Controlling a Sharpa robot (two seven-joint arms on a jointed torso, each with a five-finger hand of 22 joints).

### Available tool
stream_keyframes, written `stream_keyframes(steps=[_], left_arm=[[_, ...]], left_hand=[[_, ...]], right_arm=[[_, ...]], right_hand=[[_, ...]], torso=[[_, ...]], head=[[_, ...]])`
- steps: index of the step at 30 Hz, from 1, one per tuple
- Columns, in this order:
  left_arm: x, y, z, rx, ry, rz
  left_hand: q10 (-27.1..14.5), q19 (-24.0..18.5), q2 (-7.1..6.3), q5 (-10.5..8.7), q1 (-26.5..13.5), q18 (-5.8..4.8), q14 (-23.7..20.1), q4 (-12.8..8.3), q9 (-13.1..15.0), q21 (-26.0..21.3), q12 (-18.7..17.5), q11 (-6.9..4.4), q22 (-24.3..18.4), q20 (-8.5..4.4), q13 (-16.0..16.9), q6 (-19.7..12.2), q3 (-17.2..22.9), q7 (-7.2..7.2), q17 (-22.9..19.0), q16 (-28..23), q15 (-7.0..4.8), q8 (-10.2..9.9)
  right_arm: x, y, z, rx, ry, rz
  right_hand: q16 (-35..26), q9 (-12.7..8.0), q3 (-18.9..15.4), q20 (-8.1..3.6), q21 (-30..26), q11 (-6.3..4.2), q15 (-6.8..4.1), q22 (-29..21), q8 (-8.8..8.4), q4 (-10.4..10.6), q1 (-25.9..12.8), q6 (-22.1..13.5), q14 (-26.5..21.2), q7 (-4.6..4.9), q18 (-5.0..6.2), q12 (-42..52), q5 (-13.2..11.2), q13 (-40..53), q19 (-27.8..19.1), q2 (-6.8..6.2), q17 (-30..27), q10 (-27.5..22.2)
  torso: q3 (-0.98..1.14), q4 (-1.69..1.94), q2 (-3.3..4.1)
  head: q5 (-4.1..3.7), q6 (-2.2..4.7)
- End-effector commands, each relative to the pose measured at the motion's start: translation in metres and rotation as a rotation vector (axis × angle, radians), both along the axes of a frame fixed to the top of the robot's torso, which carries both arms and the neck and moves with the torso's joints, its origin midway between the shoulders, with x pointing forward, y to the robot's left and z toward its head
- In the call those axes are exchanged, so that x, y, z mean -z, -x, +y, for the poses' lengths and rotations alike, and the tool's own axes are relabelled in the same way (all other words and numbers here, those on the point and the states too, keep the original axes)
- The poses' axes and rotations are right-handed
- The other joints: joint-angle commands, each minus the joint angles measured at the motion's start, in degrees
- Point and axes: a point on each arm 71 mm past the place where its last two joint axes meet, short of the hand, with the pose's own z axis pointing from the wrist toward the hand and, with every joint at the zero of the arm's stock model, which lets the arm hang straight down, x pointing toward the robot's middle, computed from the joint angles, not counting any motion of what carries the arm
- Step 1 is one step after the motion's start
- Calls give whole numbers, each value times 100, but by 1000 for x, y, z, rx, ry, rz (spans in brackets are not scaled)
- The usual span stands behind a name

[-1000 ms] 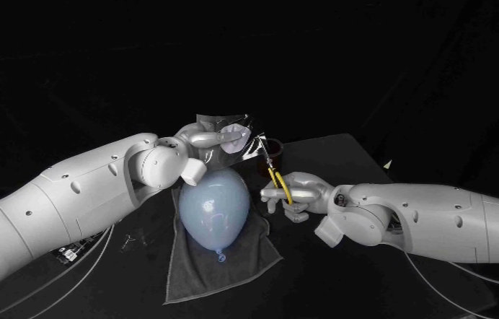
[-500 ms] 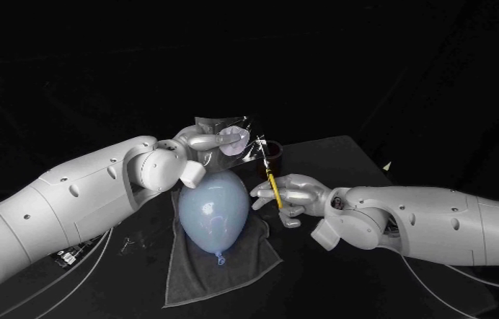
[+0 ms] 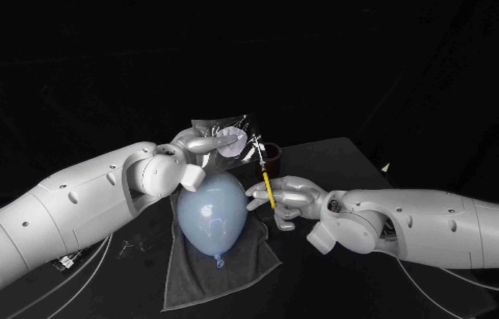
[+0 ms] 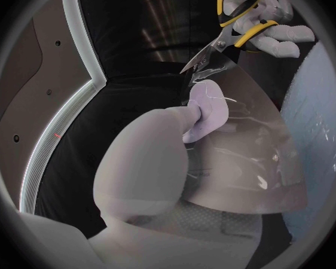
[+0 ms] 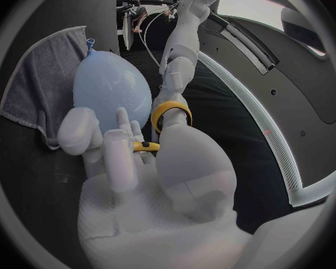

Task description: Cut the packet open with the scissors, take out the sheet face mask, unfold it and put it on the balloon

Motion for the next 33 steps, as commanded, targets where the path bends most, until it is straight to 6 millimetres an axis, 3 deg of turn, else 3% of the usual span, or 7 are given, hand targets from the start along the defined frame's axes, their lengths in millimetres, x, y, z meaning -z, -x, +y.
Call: stream_keyframes(steps=[1,9,14,19,22,25,33], left_arm=[[-3,1,-2,-2,7,-53],[-3,2,-3,8,11,-94],[-3,3,-1,4,12,-102],[-3,3,-1,7,14,-105],[-3,3,-1,15,9,-111],[-3,4,0,19,4,-119],[-3,5,-1,27,2,-125]], left_hand=[[53,51,46,18,2,46,40,-14,7,8,-39,3,-2,0,-7,33,29,-4,-9,-30,2,17],[51,50,44,18,-2,46,38,-19,7,7,-40,3,-2,0,-8,31,32,-5,-10,-32,2,17],[50,50,44,18,-4,46,38,-21,8,6,-40,4,-2,0,-8,31,33,-4,-10,-33,3,17],[50,49,44,18,-6,46,37,-23,8,6,-40,4,-2,1,-8,31,35,-4,-10,-34,3,17],[50,49,44,18,-7,45,37,-26,8,5,-41,3,-3,1,-8,30,36,-4,-10,-34,3,17],[50,49,44,18,-7,45,37,-26,8,5,-41,3,-3,1,-8,30,36,-4,-10,-34,3,17],[50,49,44,18,-7,45,37,-26,8,5,-41,3,-3,1,-8,30,36,-4,-10,-34,3,17]], right_arm=[[-4,1,2,7,-32,-10],[-5,0,2,25,-38,-7],[-5,-1,0,40,-30,-1],[-4,-2,-2,45,-23,7],[-3,-2,-2,39,-23,15],[-3,-2,-2,32,-23,24],[-3,-2,-1,24,-25,28]], right_hand=[[1,4,-143,34,4,17,50,95,26,-13,-11,27,143,570,42,-11,-10,-11,-14,-27,8,-10],[81,12,-153,48,191,9,52,146,276,-6,-20,299,192,582,7,150,-12,-130,111,46,155,261],[195,18,-161,-95,727,-225,-134,392,684,-54,19,945,262,335,-96,577,-15,-135,395,163,376,1041],[229,31,-157,-252,990,-434,-304,523,947,-90,44,1354,291,128,-151,892,-13,-23,522,258,455,1602],[225,120,-159,-410,1163,-656,-487,611,1221,-153,123,1752,298,-90,-186,1294,-7,238,605,376,451,2164],[231,280,-142,-580,1345,-823,-652,707,1475,-225,153,1975,318,-275,-230,1774,1,722,699,466,487,2393],[225,537,-163,-668,1449,-912,-737,766,1724,-275,48,2022,333,-363,-257,2365,-10,1532,746,505,493,2241]], torso=[[0,-1,-3],[1,-1,0],[0,-3,2],[-1,-6,5],[2,-4,5],[2,-2,5],[-1,2,5]], head=[[-6,12],[-9,48],[16,43],[8,37],[81,5],[67,-5],[23,8]])
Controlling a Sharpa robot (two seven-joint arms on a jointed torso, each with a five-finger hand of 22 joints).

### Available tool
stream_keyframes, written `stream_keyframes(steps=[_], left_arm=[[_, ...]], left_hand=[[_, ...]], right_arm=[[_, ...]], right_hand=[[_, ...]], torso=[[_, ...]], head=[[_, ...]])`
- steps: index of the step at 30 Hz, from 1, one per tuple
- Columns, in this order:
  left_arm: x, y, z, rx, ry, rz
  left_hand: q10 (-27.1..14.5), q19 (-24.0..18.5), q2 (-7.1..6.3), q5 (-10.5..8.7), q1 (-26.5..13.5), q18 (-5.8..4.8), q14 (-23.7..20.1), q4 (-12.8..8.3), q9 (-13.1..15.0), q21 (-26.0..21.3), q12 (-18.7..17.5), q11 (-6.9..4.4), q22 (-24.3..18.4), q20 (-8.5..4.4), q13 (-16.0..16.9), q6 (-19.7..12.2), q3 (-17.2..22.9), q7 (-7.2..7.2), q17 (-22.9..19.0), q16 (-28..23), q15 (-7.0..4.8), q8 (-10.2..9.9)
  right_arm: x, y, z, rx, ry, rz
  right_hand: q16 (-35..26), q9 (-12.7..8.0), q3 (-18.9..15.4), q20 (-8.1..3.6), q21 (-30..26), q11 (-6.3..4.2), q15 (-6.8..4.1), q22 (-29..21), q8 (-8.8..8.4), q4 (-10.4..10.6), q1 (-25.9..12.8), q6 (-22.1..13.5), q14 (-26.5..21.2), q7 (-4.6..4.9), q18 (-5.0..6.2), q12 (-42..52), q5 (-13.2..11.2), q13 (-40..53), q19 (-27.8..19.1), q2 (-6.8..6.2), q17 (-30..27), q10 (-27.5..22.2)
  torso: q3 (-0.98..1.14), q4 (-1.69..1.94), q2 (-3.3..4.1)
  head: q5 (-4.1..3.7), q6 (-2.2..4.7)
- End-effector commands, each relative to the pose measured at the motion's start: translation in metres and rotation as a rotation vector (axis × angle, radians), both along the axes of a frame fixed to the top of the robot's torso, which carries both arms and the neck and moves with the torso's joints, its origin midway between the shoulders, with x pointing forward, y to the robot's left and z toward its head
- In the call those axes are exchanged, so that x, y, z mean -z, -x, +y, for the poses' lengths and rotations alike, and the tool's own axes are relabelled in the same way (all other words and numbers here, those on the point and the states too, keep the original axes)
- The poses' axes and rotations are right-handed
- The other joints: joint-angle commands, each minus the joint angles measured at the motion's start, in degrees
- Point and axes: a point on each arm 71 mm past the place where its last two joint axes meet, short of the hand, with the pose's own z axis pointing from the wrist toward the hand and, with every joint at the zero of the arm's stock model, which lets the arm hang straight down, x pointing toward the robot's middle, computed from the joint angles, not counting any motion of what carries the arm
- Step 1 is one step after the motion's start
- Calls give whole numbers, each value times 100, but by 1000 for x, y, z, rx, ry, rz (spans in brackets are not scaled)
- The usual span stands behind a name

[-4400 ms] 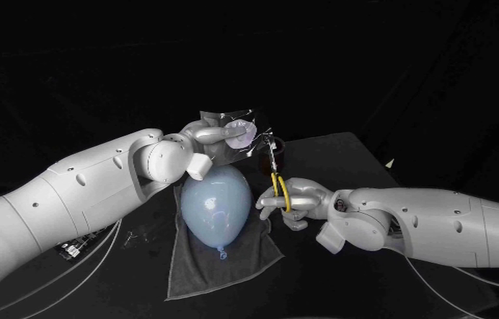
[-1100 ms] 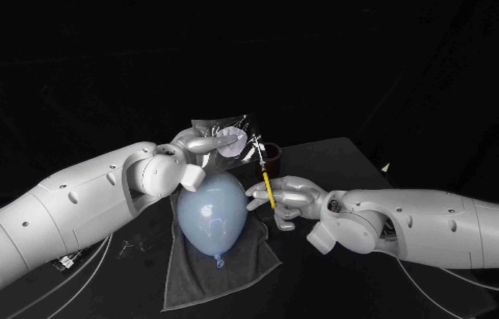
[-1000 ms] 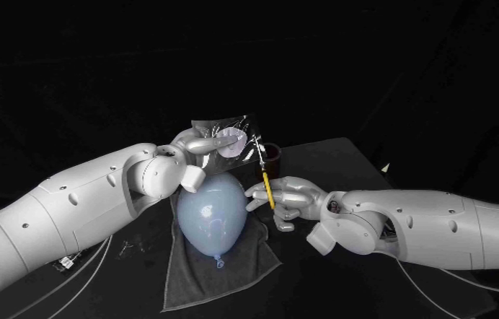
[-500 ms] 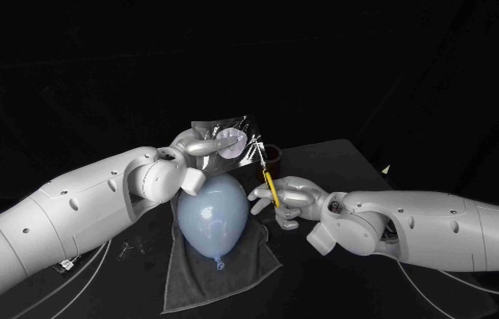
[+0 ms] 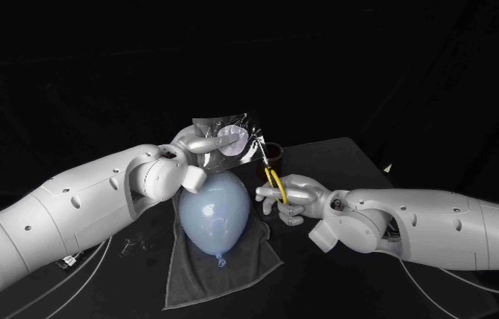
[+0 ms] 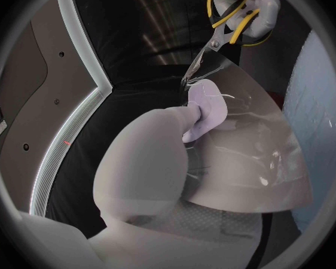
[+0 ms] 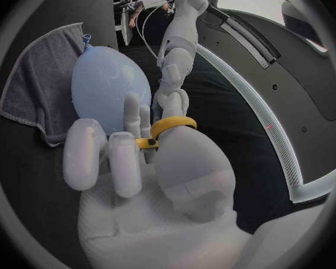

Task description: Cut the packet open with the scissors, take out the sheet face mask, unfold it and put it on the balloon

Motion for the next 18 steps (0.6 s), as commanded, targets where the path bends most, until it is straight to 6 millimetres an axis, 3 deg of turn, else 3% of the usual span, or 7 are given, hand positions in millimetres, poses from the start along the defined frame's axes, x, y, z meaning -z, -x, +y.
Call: stream_keyframes(steps=[1,5,7,8,13,18], left_arm=[[-2,2,-4,24,4,-25],[-2,3,-4,24,6,-28],[-2,3,-3,21,6,-30],[-2,2,-3,20,6,-30],[-2,2,-3,15,7,-34],[-3,3,-2,10,10,-39]], left_hand=[[50,49,52,17,0,86,45,-9,5,5,-17,3,-2,1,-8,27,20,-7,-5,-34,-6,40],[50,49,52,17,0,86,45,-9,5,5,-17,3,-2,1,-8,27,20,-7,-5,-34,-6,40],[50,49,52,17,0,86,45,-9,5,5,-17,3,-2,1,-8,27,20,-7,-5,-34,-6,40],[50,49,52,17,0,86,45,-9,5,5,-17,3,-2,1,-8,27,20,-7,-5,-34,-6,40],[50,49,52,17,0,86,45,-9,5,5,-17,3,-2,1,-8,27,20,-7,-5,-34,-6,40],[50,49,52,17,0,86,45,-9,5,5,-17,3,-2,1,-8,27,20,-7,-5,-34,-6,40]], right_arm=[[-2,0,3,-17,-17,0],[-2,0,3,-9,-19,-6],[-3,0,4,-6,-21,-8],[-3,0,4,-5,-21,-9],[-3,-1,4,12,-11,-18],[-3,-2,5,30,3,-27]], right_hand=[[13,36,-163,-42,34,-550,-53,772,30,-38,-46,-4,334,-39,-118,73,-11,111,21,33,47,568],[7,80,-165,-45,10,-537,-47,762,29,-45,-98,-79,332,-26,-112,113,-12,275,4,0,35,426],[-26,18,-161,27,-58,-360,86,731,-219,-46,-165,-484,312,154,-109,-328,-11,122,-39,-74,-44,-178],[-44,-33,-162,105,-119,-204,201,701,-406,-58,-192,-785,299,309,-104,-682,-8,-53,-78,-124,-92,-608],[-115,-271,-159,425,-485,213,591,511,-965,-93,-279,-1595,225,751,-38,-1446,-16,-644,-309,-211,-314,-1375],[-156,-359,-161,576,-764,333,691,353,-1087,-84,-374,-1891,169,866,48,-1656,-11,-917,-485,-295,-454,-1681]], torso=[[-2,6,-1],[-3,6,-4],[-2,2,-2],[-3,1,-2],[-1,0,-2],[-3,0,1]], head=[[-28,17],[-23,30],[-33,38],[-33,40],[-35,56],[-38,74]])
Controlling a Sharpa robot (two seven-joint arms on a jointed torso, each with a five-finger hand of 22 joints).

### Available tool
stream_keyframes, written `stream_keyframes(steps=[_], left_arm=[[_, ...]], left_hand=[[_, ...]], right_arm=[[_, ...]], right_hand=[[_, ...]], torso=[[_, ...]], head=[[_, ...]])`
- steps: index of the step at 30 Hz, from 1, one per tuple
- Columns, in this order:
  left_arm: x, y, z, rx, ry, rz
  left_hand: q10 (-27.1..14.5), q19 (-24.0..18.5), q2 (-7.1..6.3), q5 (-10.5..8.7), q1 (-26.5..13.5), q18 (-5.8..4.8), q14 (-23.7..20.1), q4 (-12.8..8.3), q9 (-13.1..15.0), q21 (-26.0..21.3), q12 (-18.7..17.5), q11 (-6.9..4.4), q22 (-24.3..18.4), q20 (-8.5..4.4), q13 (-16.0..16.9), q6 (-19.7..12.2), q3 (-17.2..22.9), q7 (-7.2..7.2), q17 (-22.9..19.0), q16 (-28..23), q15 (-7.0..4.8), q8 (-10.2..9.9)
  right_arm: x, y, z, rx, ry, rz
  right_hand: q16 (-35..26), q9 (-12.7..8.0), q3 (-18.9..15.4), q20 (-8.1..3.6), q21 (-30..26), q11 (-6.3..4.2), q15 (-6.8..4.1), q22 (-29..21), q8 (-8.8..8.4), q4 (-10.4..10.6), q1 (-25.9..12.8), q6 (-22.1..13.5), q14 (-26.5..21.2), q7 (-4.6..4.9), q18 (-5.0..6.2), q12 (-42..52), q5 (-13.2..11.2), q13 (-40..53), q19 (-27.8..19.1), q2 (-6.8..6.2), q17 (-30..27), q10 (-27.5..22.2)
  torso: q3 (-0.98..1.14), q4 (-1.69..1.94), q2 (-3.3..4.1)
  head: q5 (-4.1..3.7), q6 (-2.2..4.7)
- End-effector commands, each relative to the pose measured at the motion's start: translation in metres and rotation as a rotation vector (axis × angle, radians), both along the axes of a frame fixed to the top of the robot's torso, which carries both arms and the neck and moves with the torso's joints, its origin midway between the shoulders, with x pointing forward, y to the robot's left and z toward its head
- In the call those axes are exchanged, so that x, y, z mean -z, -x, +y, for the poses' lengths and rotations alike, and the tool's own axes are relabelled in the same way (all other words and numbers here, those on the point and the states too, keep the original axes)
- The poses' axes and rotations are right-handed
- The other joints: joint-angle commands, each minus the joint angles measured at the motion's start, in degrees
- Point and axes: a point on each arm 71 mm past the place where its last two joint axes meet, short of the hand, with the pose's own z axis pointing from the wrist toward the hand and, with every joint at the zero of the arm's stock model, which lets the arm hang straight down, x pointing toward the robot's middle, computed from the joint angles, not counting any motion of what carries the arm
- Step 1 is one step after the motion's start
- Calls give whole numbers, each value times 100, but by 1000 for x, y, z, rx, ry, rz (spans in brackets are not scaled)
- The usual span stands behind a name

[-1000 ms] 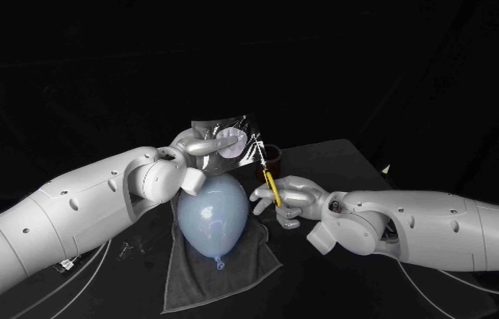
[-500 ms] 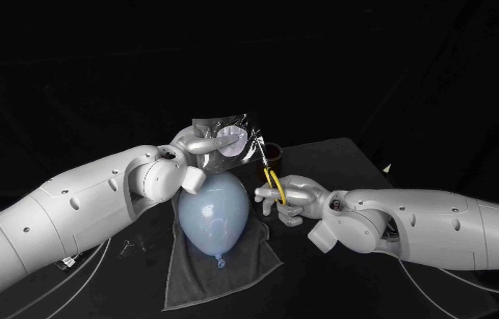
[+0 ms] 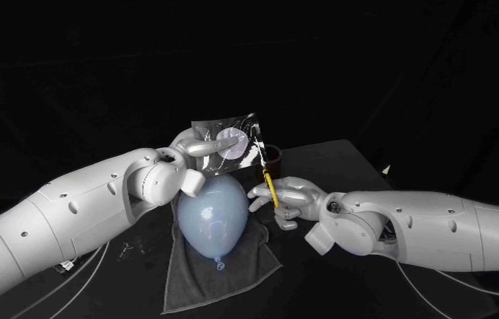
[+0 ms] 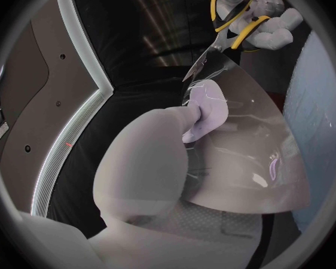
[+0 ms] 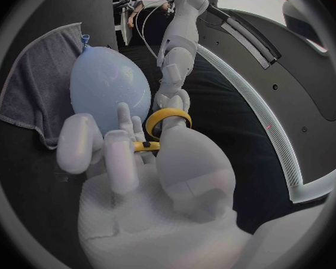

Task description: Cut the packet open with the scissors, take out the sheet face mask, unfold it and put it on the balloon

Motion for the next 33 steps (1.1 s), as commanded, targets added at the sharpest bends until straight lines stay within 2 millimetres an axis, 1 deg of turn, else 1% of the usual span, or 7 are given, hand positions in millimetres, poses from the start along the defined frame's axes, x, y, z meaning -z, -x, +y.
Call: stream_keyframes(steps=[1,18,21,24,28,30,33], left_arm=[[-2,1,-1,1,10,-23],[-2,1,-2,3,6,-39],[-2,2,-2,8,6,-40],[-2,3,-3,11,5,-41],[-2,3,-3,12,6,-42],[-2,3,-3,12,6,-42],[-2,3,-3,11,7,-43]], left_hand=[[50,49,53,17,0,91,45,-10,10,5,-17,3,-3,0,-8,28,20,-6,-5,-34,-6,18],[50,47,53,17,-15,91,45,-31,13,2,-17,4,-3,1,-8,27,32,-4,-7,-41,-5,21],[50,47,53,17,-15,91,45,-31,13,2,-17,4,-3,1,-8,27,32,-4,-7,-41,-5,21],[50,47,53,17,-15,91,45,-31,13,2,-17,4,-3,1,-8,27,32,-4,-7,-41,-5,21],[50,47,53,17,-15,91,45,-31,13,2,-17,4,-3,1,-8,27,32,-4,-7,-41,-5,21],[50,47,53,17,-15,91,45,-31,13,2,-17,4,-3,1,-8,27,32,-4,-7,-41,-5,21],[50,47,53,17,-15,91,45,-31,13,2,-17,4,-3,1,-8,27,32,-4,-7,-41,-5,21]], right_arm=[[-2,-1,0,26,4,-24],[-9,-2,4,31,-13,-27],[-10,-3,5,37,-17,-31],[-11,-5,5,49,-19,-36],[-12,-6,4,66,-15,-38],[-11,-7,4,70,-13,-37],[-11,-7,4,74,-10,-35]], right_hand=[[-33,-31,-160,73,-133,46,78,312,-33,-32,-59,-129,162,515,70,-68,-11,-121,-76,-32,-51,-112],[-47,-39,-155,140,-231,86,118,240,18,1,-117,-171,139,551,106,-108,-11,-271,-138,-42,-105,-208],[-27,-28,-154,150,-177,62,108,253,112,0,-107,-75,148,526,101,-41,-12,-332,-105,-5,-71,-102],[20,-24,-157,111,-26,-17,50,314,254,-35,-56,114,179,448,73,119,-13,-384,-15,54,24,179],[89,-19,-153,-20,302,-206,-115,475,520,-145,81,602,232,233,1,426,-8,-365,173,153,187,782],[127,-17,-156,-123,509,-354,-229,584,677,-206,150,929,264,89,-45,631,-10,-303,291,227,285,1192],[134,-20,-162,-235,604,-490,-344,633,792,-237,152,1202,276,-42,-66,784,-13,-228,342,291,309,1504]], torso=[[0,0,2],[2,4,-2],[4,5,0],[5,2,0],[4,-2,-1],[3,-1,0],[0,0,-2]], head=[[-6,13],[-50,48],[-50,54],[-46,57],[-45,51],[-54,55],[-54,50]])
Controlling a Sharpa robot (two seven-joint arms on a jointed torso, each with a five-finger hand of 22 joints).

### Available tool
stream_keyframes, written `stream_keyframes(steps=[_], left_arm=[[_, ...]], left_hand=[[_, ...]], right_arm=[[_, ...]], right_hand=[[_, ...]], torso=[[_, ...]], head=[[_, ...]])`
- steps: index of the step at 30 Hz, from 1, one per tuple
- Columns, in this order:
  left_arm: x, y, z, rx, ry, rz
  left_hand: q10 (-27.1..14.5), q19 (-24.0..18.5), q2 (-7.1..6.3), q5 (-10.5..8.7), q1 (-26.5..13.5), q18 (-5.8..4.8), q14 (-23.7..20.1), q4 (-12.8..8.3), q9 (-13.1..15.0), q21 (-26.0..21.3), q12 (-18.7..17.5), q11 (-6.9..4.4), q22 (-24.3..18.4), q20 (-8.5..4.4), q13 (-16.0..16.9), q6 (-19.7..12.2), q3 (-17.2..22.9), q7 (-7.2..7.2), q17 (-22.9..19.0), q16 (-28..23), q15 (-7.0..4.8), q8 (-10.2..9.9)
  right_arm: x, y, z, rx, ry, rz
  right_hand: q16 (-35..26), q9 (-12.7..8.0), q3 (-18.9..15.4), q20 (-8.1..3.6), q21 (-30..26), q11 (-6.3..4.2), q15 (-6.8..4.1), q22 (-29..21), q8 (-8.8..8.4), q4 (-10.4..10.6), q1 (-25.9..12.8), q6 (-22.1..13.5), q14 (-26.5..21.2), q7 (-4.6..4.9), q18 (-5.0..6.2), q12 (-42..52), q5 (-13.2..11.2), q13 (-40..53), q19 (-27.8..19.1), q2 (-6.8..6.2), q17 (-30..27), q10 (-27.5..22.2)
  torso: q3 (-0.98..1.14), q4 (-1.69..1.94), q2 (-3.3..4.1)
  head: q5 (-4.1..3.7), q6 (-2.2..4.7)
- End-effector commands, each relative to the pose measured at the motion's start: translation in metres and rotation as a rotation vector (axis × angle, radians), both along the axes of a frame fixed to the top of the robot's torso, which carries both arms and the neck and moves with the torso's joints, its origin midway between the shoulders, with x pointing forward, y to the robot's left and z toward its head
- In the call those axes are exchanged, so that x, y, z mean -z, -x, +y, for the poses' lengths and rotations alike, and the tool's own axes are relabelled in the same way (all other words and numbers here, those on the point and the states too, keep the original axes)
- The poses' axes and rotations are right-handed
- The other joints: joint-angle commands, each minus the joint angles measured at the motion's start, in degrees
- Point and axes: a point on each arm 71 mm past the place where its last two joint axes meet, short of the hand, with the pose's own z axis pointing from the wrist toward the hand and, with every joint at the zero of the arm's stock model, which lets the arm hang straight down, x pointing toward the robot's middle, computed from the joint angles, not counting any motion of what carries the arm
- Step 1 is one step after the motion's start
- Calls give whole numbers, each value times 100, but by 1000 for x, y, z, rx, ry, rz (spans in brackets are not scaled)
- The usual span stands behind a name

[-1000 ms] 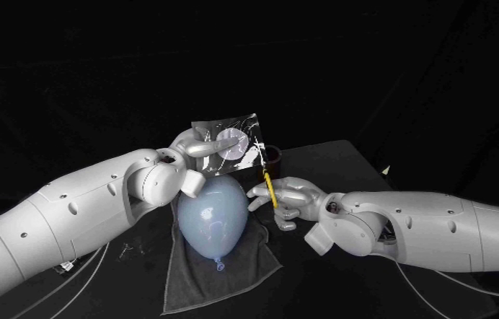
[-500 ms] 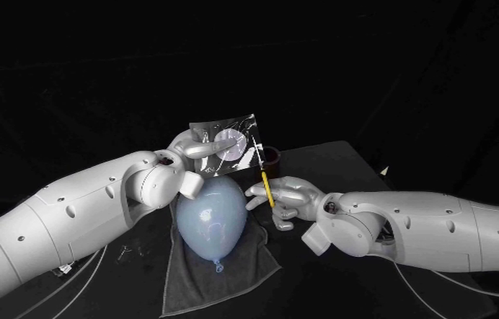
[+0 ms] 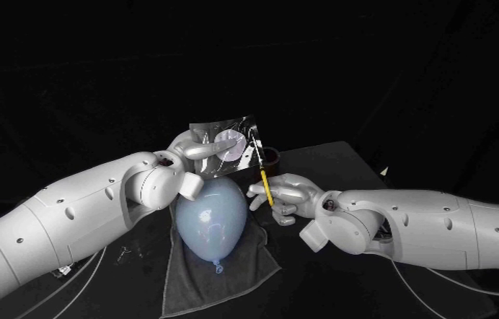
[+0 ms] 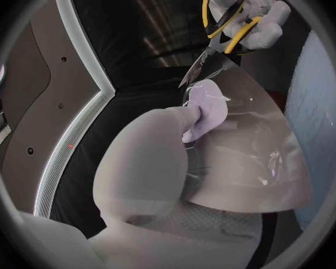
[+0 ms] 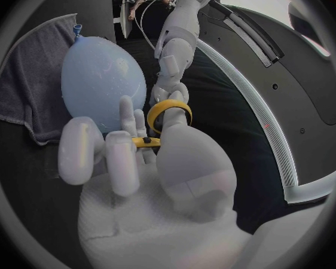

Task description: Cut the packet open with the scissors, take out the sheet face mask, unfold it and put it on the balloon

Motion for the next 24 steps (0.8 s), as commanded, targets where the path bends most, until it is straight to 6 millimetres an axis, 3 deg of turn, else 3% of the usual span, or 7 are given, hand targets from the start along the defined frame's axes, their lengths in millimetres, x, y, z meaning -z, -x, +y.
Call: stream_keyframes(steps=[1,4,10,15,19,22,24], left_arm=[[-1,2,-3,13,7,-17],[-1,2,-2,10,7,-19],[-1,1,-2,6,8,-21],[-1,2,-1,6,9,-22],[-1,1,-1,4,10,-23],[-1,1,-1,4,11,-23],[-1,1,0,3,11,-23]], left_hand=[[50,47,68,17,0,95,45,-6,2,2,-17,4,-3,1,-8,44,7,13,-7,-19,-6,31],[50,47,68,17,0,95,45,-6,2,2,-17,4,-3,1,-8,44,7,13,-7,-19,-6,31],[50,47,68,17,0,95,45,-6,2,2,-17,4,-3,1,-8,44,7,13,-7,-19,-6,31],[50,47,68,17,0,95,45,-6,2,2,-17,4,-3,1,-8,44,7,13,-7,-19,-6,31],[50,47,68,17,0,95,45,-6,2,2,-17,4,-3,1,-8,44,7,13,-7,-19,-6,31],[50,47,68,17,0,95,45,-6,2,2,-17,4,-3,1,-8,44,7,13,-7,-19,-6,31],[50,47,68,17,0,95,45,-6,2,2,-17,4,-3,1,-8,44,7,13,-7,-19,-6,31]], right_arm=[[-3,-2,0,17,-11,-15],[-2,-2,0,18,-9,-12],[-2,-3,0,16,-5,-8],[-1,-3,1,14,-4,-8],[-2,-3,3,9,-9,-10],[-2,-3,4,11,-13,-9],[-2,-2,5,12,-16,-9]], right_hand=[[40,4,-167,-114,84,-365,-118,653,105,-56,-1,252,282,-117,-68,161,-13,96,43,109,30,555],[43,39,-169,-207,185,-485,-216,708,222,-90,8,479,294,-234,-92,349,-13,245,99,188,53,826],[39,128,-169,-331,301,-631,-348,772,387,-143,16,742,305,-386,-121,634,-11,538,165,290,62,1095],[34,192,-162,-397,361,-701,-412,806,461,-171,31,840,310,-459,-137,796,-11,758,199,339,60,1159],[6,129,-171,-335,274,-520,-288,761,179,-165,-124,457,300,-274,-126,365,-13,674,142,186,3,584],[-4,52,-162,-186,182,-293,-83,711,-135,-180,-199,59,290,-30,-113,-139,-13,422,81,103,-31,48],[-14,2,-167,-105,111,-167,8,671,-302,-190,-231,-157,278,83,-99,-365,-14,285,33,61,-68,-203]], torso=[[-2,0,-1],[-2,0,0],[-2,0,-1],[-1,-3,0],[4,1,-1],[6,-2,0],[6,-5,0]], head=[[-10,-6],[-12,-8],[-16,-3],[-18,-1],[-11,12],[-8,16],[-1,23]])
